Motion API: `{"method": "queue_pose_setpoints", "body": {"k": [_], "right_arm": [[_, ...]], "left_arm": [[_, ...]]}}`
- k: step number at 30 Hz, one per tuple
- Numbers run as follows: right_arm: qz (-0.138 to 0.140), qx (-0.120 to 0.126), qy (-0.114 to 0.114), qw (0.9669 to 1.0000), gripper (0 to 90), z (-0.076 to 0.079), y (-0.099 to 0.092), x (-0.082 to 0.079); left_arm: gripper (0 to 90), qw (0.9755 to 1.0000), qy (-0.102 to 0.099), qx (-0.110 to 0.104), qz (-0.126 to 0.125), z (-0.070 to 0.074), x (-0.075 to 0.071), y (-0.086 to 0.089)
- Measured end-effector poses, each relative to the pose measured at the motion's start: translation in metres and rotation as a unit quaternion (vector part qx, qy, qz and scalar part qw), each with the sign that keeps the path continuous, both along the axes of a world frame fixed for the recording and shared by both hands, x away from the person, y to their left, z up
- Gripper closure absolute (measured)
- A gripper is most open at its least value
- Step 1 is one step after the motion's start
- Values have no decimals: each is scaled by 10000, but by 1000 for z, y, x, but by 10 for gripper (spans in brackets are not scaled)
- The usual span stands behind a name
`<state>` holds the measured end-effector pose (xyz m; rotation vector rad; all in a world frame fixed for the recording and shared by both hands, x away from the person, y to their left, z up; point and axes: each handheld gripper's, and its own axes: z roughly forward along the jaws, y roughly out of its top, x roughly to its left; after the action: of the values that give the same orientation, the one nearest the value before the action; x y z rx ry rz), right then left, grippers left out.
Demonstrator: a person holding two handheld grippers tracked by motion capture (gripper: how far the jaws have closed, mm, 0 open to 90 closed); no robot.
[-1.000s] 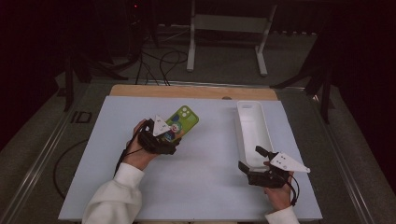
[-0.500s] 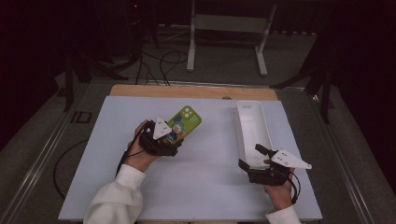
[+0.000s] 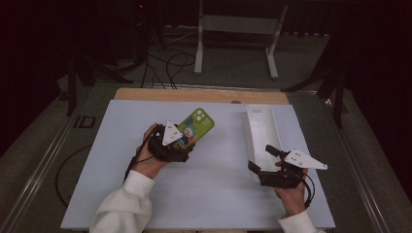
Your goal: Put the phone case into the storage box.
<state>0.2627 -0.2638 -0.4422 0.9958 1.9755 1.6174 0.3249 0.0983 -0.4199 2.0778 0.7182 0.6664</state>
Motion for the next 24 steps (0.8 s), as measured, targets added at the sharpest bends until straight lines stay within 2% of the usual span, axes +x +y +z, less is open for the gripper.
{"method": "queue_pose_setpoints", "body": {"k": [12, 24], "right_arm": [[113, 15, 84, 9999, 78, 13, 10, 10], [147, 58, 213, 9996, 78, 17, 16, 17]], "left_arm": [[161, 9998, -119, -13, -148, 8, -2, -15], [161, 9994, -247, -27, -250, 15, -6, -26]]}}
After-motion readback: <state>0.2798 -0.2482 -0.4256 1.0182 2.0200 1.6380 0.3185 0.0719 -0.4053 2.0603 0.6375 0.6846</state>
